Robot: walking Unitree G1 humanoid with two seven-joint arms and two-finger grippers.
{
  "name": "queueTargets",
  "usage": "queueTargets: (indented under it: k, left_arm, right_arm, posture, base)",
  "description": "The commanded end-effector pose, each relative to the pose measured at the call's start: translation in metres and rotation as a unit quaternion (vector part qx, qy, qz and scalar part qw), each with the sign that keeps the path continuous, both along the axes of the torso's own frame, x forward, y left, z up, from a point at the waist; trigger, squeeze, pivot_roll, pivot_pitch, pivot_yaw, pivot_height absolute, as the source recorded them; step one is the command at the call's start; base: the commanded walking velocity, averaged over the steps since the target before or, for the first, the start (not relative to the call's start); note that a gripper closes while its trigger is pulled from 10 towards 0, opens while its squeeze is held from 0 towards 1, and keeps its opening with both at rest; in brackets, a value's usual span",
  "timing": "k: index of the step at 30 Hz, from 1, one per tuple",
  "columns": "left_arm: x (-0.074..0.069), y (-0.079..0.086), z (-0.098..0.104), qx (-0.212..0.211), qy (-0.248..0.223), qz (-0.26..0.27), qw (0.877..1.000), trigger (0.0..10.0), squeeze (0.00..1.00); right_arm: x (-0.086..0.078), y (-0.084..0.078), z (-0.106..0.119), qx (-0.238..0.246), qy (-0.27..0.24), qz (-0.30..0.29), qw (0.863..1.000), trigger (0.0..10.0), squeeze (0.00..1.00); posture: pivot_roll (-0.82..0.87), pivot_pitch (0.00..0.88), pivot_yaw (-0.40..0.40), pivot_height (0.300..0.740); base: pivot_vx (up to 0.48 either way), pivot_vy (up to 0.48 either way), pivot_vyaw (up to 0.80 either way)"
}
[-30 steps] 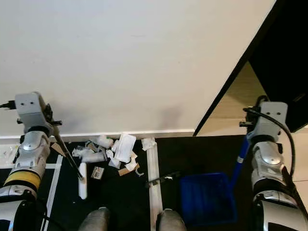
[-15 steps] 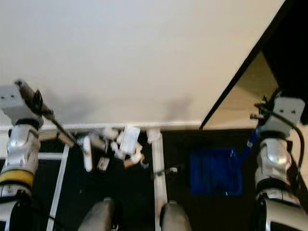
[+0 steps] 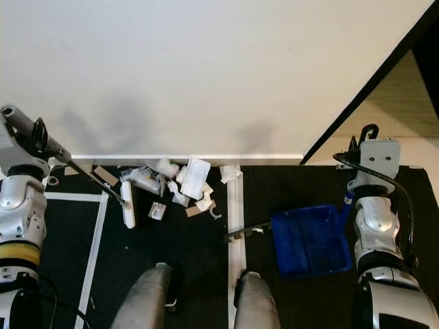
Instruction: Sweep floor
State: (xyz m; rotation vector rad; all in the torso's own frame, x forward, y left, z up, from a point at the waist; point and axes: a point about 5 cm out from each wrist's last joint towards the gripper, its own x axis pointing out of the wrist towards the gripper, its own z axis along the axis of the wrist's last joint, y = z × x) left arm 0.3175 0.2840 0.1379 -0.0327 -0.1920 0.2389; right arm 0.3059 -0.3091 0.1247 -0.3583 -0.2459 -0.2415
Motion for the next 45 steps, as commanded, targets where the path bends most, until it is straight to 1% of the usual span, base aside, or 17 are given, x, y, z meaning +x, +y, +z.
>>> queueTargets:
  k: [1,5,6,7,10,11,13,14,17,20,26,31,33,35,38,42,45]
  left_arm:
    - [-0.004,0.008,0.007,0.000,-0.016,0.009,1.000,10.0,0.00]
    - [-0.002,0.005,0.007,-0.004,-0.019,0.006,1.000,10.0,0.00]
    - [0.000,0.002,0.008,-0.008,-0.023,0.003,1.000,10.0,0.00]
    - [0.000,0.002,0.008,-0.008,-0.023,0.003,1.000,10.0,0.00]
    - [0.002,-0.001,0.009,-0.013,-0.027,0.001,1.000,10.0,0.00]
    - [0.002,-0.001,0.009,-0.013,-0.027,0.001,1.000,10.0,0.00]
    - [0.003,-0.003,0.010,-0.015,-0.028,-0.001,0.999,10.0,0.00]
    - [0.003,-0.004,0.010,-0.016,-0.029,-0.003,0.999,10.0,0.00]
    - [0.004,-0.004,0.010,-0.016,-0.029,-0.004,0.999,10.0,0.00]
    - [0.006,-0.006,0.012,-0.018,-0.030,-0.008,0.999,10.0,0.00]
    - [0.007,-0.010,0.011,-0.008,-0.025,-0.022,0.999,10.0,0.00]
    - [0.006,-0.013,0.009,0.020,-0.010,-0.038,0.999,10.0,0.00]
    - [0.006,-0.013,0.008,0.022,-0.009,-0.040,0.999,10.0,0.00]
    - [0.007,-0.013,0.008,0.021,-0.009,-0.040,0.999,10.0,0.00]
    - [0.008,-0.015,0.007,0.023,-0.005,-0.046,0.999,10.0,0.00]
    - [0.008,-0.017,0.006,0.024,-0.006,-0.050,0.998,10.0,0.00]
    - [0.008,-0.018,0.007,0.024,-0.008,-0.052,0.998,10.0,0.00]
  right_arm:
    - [-0.004,0.004,-0.011,0.021,0.006,-0.002,1.000,10.0,0.00]
    - [0.001,0.014,-0.010,0.042,-0.016,0.000,0.999,10.0,0.00]
    - [0.006,0.025,-0.005,0.071,-0.050,-0.002,0.996,10.0,0.00]
    - [0.006,0.025,-0.005,0.071,-0.050,-0.002,0.996,10.0,0.00]
    - [0.013,0.040,0.003,0.113,-0.098,-0.011,0.989,10.0,0.00]
    - [0.013,0.040,0.003,0.113,-0.098,-0.011,0.989,10.0,0.00]
    - [0.017,0.048,0.009,0.139,-0.126,-0.016,0.982,10.0,0.00]
    - [0.022,0.057,0.015,0.164,-0.151,-0.016,0.975,10.0,0.00]
    - [0.024,0.060,0.019,0.170,-0.159,-0.013,0.973,10.0,0.00]
    - [0.030,0.066,0.030,0.160,-0.173,0.003,0.972,10.0,0.00]
    - [0.030,0.056,0.038,0.147,-0.182,0.014,0.972,10.0,0.00]
    - [0.027,0.050,0.035,0.119,-0.161,0.037,0.979,10.0,0.00]
    - [0.023,0.047,0.023,0.096,-0.126,0.038,0.987,10.0,0.00]
    - [0.022,0.047,0.020,0.089,-0.116,0.037,0.989,10.0,0.00]
    - [0.018,0.050,0.002,0.055,-0.061,0.035,0.996,10.0,0.00]
    - [0.012,0.050,-0.009,0.038,-0.039,0.044,0.998,10.0,0.00]
    - [0.010,0.046,-0.010,0.035,-0.037,0.036,0.998,10.0,0.00]
  posture:
    - [0.23,0.277,0.072,0.740]
    - [0.22,0.269,0.068,0.740]
    - [0.21,0.267,0.065,0.740]
    - [0.21,0.267,0.065,0.740]
    - [0.21,0.259,0.068,0.740]
    - [0.21,0.259,0.068,0.740]
    - [0.21,0.258,0.071,0.740]
    - [0.20,0.255,0.073,0.740]
    - [0.20,0.251,0.074,0.740]
    - [0.20,0.250,0.071,0.740]
    - [0.21,0.243,0.063,0.740]
    - [0.20,0.245,0.064,0.740]
    - [0.21,0.249,0.067,0.740]
    - [0.21,0.253,0.070,0.740]
    - [0.22,0.261,0.078,0.740]
    - [0.22,0.261,0.078,0.740]
    - [0.22,0.261,0.078,0.740]
  base:
    - [0.000,0.000,0.00]
    - [0.000,0.000,0.00]
    - [0.000,0.000,0.00]
    - [0.000,0.000,0.00]
    - [0.000,0.000,0.00]
    - [0.000,0.000,0.00]
    - [0.000,0.000,0.00]
    - [0.000,0.000,0.00]
    - [0.000,0.000,0.00]
    - [0.000,0.000,0.00]
    - [0.000,0.000,0.00]
    - [0.000,0.000,0.00]
    - [0.000,0.000,0.00]
    - [0.000,0.000,0.00]
    - [0.000,0.000,0.00]
    - [0.000,0.000,0.00]
    - [0.000,0.000,0.00]
